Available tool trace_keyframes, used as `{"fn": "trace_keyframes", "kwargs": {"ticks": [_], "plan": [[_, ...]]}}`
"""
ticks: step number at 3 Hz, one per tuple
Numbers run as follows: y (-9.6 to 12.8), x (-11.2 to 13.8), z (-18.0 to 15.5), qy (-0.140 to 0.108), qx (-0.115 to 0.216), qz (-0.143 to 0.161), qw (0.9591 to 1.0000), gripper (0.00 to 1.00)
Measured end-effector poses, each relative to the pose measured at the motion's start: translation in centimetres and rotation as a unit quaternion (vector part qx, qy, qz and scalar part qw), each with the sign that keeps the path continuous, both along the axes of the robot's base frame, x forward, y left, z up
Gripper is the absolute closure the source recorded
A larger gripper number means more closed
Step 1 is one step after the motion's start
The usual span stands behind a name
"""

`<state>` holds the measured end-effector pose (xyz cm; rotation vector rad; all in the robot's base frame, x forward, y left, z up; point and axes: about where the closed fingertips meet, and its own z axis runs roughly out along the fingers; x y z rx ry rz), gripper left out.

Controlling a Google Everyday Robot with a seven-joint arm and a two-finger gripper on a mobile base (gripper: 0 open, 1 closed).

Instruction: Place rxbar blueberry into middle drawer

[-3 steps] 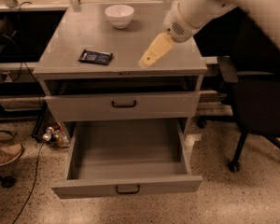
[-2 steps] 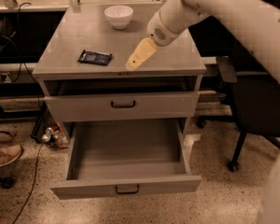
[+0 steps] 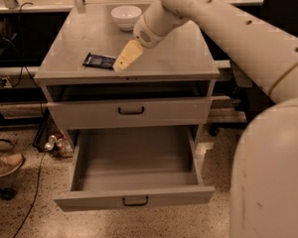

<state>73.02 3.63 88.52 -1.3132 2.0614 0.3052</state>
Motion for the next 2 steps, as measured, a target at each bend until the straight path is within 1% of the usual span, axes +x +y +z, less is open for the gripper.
{"fn": "trace_keyframes", "kwargs": {"ticks": [1, 2], "plan": [[2.7, 1.8, -0.6, 0.004, 0.006, 0.0, 1.0, 0.0], [5.4, 2.8, -1.4, 0.005, 0.01, 0.009, 0.9999, 0.0]]}}
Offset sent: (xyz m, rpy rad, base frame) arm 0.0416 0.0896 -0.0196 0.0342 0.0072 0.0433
